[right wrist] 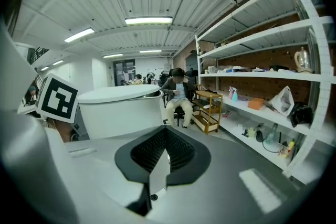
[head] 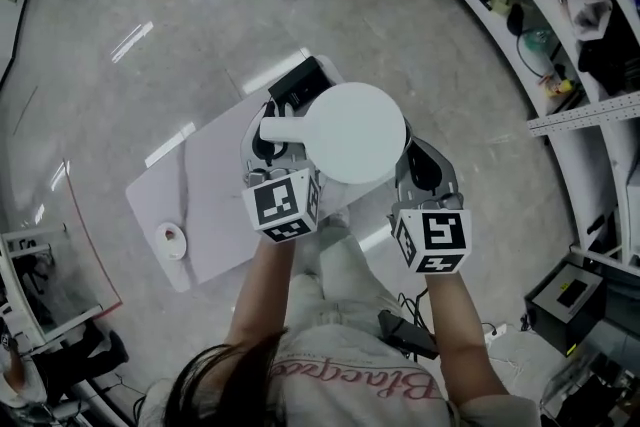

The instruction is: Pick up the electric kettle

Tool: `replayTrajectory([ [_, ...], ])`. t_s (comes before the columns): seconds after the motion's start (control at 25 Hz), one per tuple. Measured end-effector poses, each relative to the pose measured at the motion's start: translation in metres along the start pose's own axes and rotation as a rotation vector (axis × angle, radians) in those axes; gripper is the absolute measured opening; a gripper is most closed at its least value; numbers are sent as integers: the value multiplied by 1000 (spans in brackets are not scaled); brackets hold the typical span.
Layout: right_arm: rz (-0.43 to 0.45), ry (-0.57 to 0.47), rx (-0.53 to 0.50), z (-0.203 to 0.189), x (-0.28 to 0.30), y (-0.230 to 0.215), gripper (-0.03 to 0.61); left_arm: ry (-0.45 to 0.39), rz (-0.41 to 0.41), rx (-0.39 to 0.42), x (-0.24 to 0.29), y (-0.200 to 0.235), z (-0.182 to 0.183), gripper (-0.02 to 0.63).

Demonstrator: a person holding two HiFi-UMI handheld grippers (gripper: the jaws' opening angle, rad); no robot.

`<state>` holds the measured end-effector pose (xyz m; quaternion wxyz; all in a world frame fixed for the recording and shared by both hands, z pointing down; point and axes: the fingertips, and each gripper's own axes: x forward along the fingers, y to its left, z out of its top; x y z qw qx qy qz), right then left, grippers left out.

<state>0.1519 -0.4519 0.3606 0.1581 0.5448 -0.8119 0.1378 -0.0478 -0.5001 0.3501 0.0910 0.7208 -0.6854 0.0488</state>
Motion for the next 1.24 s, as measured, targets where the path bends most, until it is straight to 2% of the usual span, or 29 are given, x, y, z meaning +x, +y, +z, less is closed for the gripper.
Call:
replayTrajectory([
  [0.36,33,-36,-34,56,-23,11,18,-38,41,12,-17,4,61,64],
  [0.64,41,-42,-44,77,-37,27,18,-54,50,8,-35,14,101,64],
  [0.88,26,-74,-33,93,-58,43,18,-54,16,-24,-57,22,126,64],
  [1.24,-10,-96,-12,100,-87,56,18,-73,2,22,-87,19,149,64],
])
